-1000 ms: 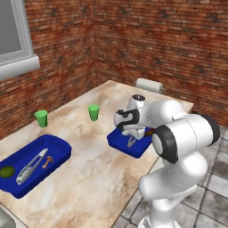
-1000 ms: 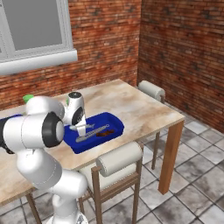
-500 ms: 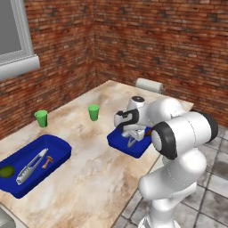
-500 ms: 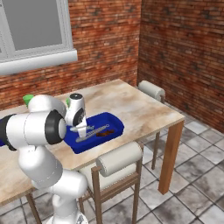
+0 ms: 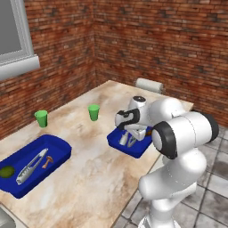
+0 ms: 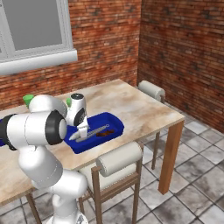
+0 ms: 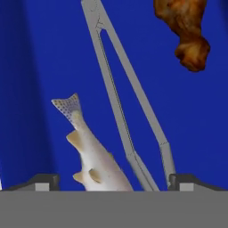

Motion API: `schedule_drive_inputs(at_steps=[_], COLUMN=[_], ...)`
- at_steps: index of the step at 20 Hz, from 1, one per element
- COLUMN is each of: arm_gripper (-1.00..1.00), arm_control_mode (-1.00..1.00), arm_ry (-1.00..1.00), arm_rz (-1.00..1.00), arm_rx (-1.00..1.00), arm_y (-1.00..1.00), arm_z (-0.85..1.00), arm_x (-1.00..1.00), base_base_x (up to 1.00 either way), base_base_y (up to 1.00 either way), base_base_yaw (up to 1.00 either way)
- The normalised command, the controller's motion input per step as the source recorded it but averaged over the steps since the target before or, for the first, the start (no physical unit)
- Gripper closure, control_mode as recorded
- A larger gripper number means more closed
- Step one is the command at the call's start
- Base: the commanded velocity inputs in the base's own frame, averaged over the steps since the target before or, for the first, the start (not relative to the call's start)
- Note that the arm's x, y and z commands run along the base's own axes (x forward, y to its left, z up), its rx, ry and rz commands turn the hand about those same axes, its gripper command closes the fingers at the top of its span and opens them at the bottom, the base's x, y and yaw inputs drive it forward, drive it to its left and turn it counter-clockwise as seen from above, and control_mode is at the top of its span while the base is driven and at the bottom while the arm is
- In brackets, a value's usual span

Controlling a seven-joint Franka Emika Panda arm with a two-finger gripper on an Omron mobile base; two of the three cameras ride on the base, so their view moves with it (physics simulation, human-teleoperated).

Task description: Gather the mushroom and lime from the fridge and place them on a tray on the dining counter. Then gather the chicken drumstick and fish from the fridge and place them on the other tray.

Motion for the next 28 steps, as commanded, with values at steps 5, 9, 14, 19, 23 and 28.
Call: schedule_drive_inputs(at_steps=[5,9,14,19,23,28], arm_gripper=[-1.00,-1.00,-1.00,-1.00,-1.00,-1.00], arm_control_mode=[-1.00,-1.00,-1.00,-1.00,-1.00,-1.00], arm_ry=[0.01,0.01,0.05,0.09,0.01,0.00], arm_rz=[0.00,0.00,0.02,0.14,0.24,0.25], arm_rx=[0.00,0.00,-0.01,-0.06,-0.09,-0.03], arm_y=[-0.12,-0.16,0.00,0.00,-0.03,-0.09], arm_z=[0.15,0.49,0.63,0.22,0.03,0.09], arm_x=[0.00,-0.02,-0.18,-0.71,-0.93,-0.97], base_base_x=[0.00,0.00,0.00,0.00,0.00,0.00], base_base_y=[0.00,0.00,0.00,0.00,0.00,0.00], base_base_yaw=[0.00,0.00,0.00,0.00,0.00,0.00])
